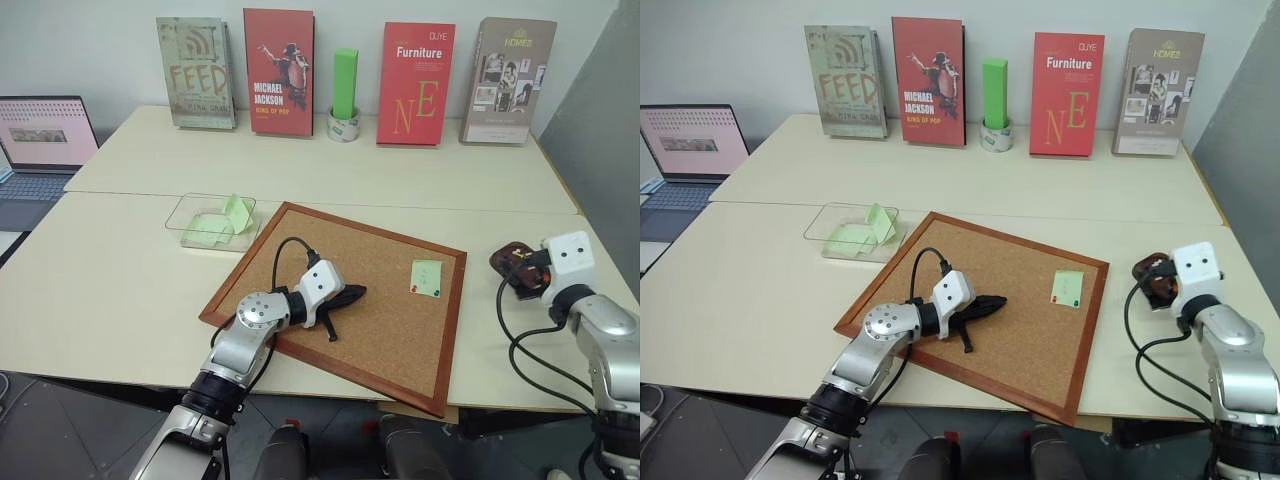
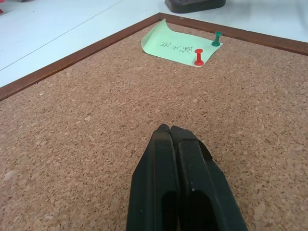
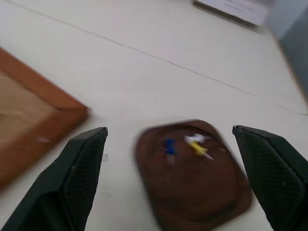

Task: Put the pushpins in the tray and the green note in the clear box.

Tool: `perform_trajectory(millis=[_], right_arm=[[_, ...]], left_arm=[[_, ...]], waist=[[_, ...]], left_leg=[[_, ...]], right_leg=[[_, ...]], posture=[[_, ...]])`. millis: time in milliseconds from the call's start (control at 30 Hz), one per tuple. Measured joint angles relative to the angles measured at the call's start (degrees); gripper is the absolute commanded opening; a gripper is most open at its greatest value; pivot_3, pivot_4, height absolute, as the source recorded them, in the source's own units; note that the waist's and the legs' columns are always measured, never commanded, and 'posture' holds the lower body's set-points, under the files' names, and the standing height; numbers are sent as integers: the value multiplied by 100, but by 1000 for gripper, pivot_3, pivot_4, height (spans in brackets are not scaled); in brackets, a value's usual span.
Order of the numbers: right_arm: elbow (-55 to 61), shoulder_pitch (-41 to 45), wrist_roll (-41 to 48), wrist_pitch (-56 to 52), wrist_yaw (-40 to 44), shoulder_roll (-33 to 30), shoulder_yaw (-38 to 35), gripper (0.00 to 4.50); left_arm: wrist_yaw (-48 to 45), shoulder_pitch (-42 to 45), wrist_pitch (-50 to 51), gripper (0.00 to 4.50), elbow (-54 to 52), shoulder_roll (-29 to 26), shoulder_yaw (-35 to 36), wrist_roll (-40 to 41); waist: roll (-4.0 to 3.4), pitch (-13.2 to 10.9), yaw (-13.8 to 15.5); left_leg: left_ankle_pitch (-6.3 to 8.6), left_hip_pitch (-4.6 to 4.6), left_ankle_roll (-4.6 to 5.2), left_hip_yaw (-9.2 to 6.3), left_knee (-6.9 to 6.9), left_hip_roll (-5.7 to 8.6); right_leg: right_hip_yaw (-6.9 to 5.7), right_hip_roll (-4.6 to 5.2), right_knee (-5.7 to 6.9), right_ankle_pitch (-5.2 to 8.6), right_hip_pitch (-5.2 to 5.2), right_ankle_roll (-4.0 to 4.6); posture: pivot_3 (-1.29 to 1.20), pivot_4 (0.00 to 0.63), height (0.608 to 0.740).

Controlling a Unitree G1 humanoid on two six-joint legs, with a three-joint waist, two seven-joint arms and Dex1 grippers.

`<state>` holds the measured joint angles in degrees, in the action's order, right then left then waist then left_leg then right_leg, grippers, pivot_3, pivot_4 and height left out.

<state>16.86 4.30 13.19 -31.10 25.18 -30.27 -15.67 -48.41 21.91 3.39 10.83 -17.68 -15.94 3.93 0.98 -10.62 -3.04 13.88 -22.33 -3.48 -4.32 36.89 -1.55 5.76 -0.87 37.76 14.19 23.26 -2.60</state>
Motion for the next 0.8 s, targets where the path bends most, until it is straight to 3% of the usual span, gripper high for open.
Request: perform_trajectory(millis=[200, 533, 667, 800], right_arm=[[715, -547, 413, -85, 211, 497, 529, 4425], [660, -668, 247, 11, -21, 811, 1137, 4425], [477, -654, 149, 56, -99, 849, 1152, 3901], [435, -655, 144, 116, -147, 875, 1151, 3016]], left_arm=[[1, 9, -1, 0, 11, -4, 0, -1], [-25, 12, -6, 0, 6, -9, -2, 0], [-41, 12, -8, 0, 6, -12, -1, 0], [-57, 11, -8, 0, -1, -14, -1, 0]], waist=[[-2, 1, -7], [-2, 1, -7], [-2, 1, -8], [-2, 1, -8]], left_leg=[[0, -1, 0, 3, 0, -1], [1, -6, -1, 3, -5, -3], [1, -6, -1, 3, -7, -4], [1, -7, -1, 3, -9, -4]], right_leg=[[2, 1, -7, 1, 2, 0], [-1, 2, -22, 2, 4, 1], [-1, 2, -24, 2, 4, 1], [-1, 2, -28, 2, 4, 1]], posture=[[0, 150, 740], [0, 150, 740], [0, 150, 740], [0, 150, 740]])
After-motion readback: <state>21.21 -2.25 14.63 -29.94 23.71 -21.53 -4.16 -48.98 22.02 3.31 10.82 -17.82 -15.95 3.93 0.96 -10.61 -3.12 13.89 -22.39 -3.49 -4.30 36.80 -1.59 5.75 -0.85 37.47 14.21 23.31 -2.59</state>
